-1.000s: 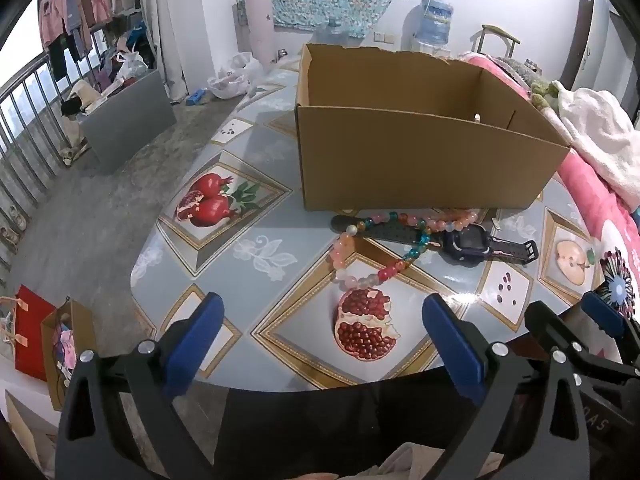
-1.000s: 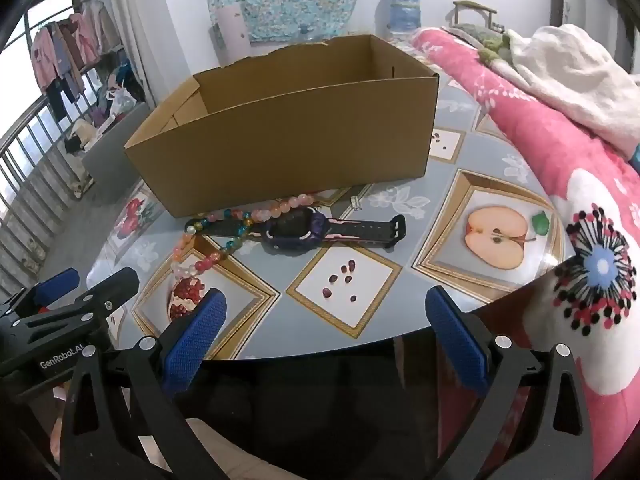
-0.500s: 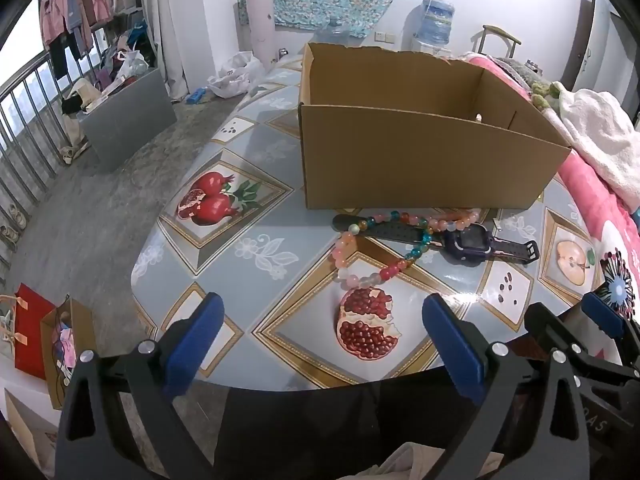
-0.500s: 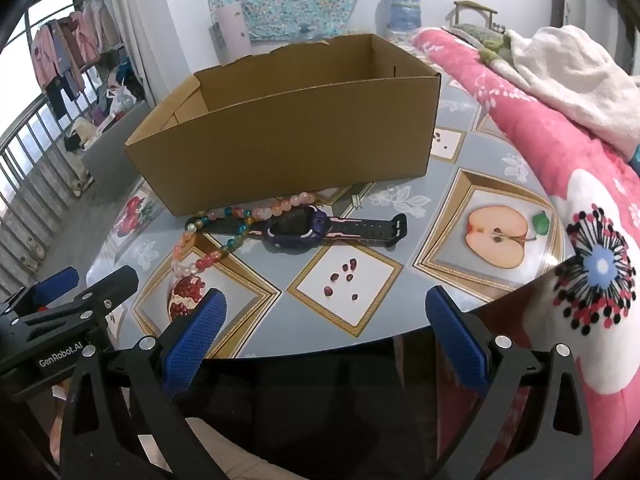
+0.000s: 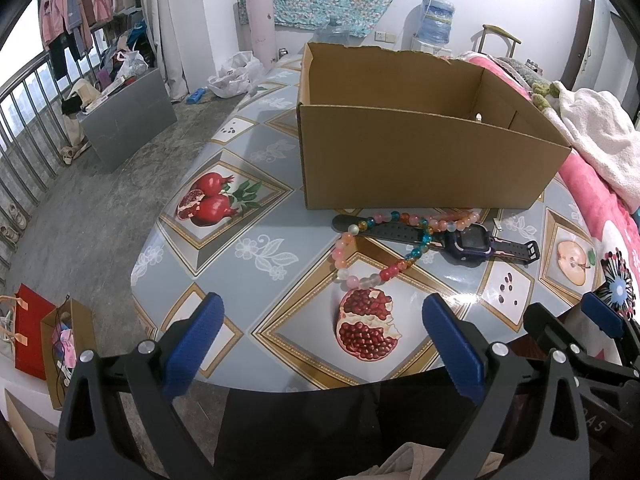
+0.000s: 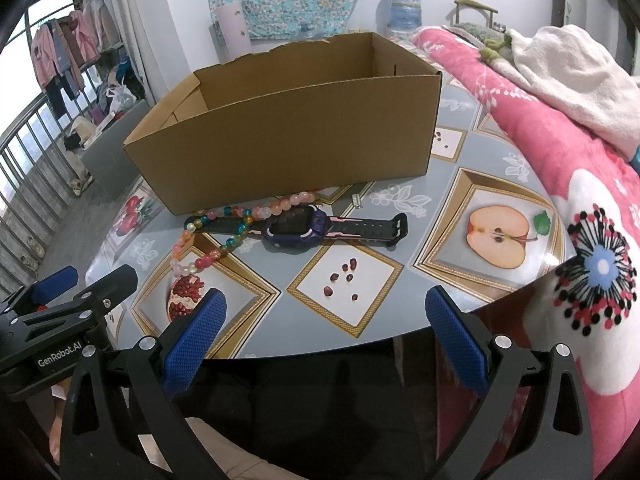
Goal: Organize jewelry
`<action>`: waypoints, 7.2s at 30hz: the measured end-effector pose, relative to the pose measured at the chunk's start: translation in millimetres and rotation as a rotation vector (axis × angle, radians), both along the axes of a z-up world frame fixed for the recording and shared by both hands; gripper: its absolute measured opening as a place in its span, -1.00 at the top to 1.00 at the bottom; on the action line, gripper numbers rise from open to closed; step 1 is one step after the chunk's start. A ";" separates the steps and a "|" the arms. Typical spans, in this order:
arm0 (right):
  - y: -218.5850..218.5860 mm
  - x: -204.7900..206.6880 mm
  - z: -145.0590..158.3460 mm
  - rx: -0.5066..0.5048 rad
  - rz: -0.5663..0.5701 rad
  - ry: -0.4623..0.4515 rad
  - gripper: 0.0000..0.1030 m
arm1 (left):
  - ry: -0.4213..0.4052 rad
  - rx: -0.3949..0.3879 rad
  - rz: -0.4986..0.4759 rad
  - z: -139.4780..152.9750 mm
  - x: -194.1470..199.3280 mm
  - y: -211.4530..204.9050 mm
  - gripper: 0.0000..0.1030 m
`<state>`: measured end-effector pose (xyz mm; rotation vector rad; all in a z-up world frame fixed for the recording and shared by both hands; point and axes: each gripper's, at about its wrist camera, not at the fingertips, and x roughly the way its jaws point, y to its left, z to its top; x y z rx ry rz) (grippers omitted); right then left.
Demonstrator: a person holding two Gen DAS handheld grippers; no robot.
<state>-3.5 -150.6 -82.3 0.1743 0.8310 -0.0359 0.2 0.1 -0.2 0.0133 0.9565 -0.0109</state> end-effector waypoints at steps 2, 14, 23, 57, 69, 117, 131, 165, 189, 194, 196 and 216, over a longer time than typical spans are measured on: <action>0.1 0.5 0.0 0.001 0.001 0.001 -0.87 | -0.002 0.000 -0.002 0.4 -0.3 0.1 -0.89; 0.3 1.0 1.0 0.001 0.000 0.002 -0.87 | -0.006 0.001 -0.004 2.6 -5.3 -0.7 -0.89; 1.3 1.7 2.2 0.000 0.000 0.002 -0.87 | -0.006 0.001 -0.004 2.8 -5.2 -0.7 -0.89; -0.7 1.2 1.9 -0.002 -0.004 0.002 -0.87 | -0.009 -0.003 -0.004 1.8 -0.3 0.6 -0.89; -5.0 4.5 -2.4 -0.004 -0.021 0.014 -0.87 | 0.006 -0.001 -0.008 3.2 7.1 -0.7 -0.89; -56.5 142.0 7.5 0.072 0.075 -0.092 -0.86 | 0.015 0.064 0.029 -45.9 156.3 25.2 -0.92; -43.7 67.1 9.4 0.111 0.207 -0.147 -0.86 | -0.082 -0.146 -0.103 -32.6 101.4 65.0 -0.92; 12.5 64.5 -23.3 0.393 0.313 0.146 0.10 | 0.010 -0.055 -0.293 -63.1 69.1 13.5 0.83; 66.1 74.3 -29.0 0.103 0.372 0.121 0.85 | -0.029 -0.083 -0.250 -64.8 52.8 41.5 0.82; 67.8 67.8 -18.8 0.091 0.394 0.069 0.86 | -0.060 -0.106 -0.232 -60.2 51.2 44.9 0.82; 66.2 61.6 -9.8 0.081 0.399 0.033 0.86 | -0.089 -0.105 -0.231 -50.8 47.9 46.3 0.83; 31.2 187.8 135.2 0.111 0.511 -0.155 0.86 | -0.329 -0.117 -0.341 106.3 167.6 13.3 0.83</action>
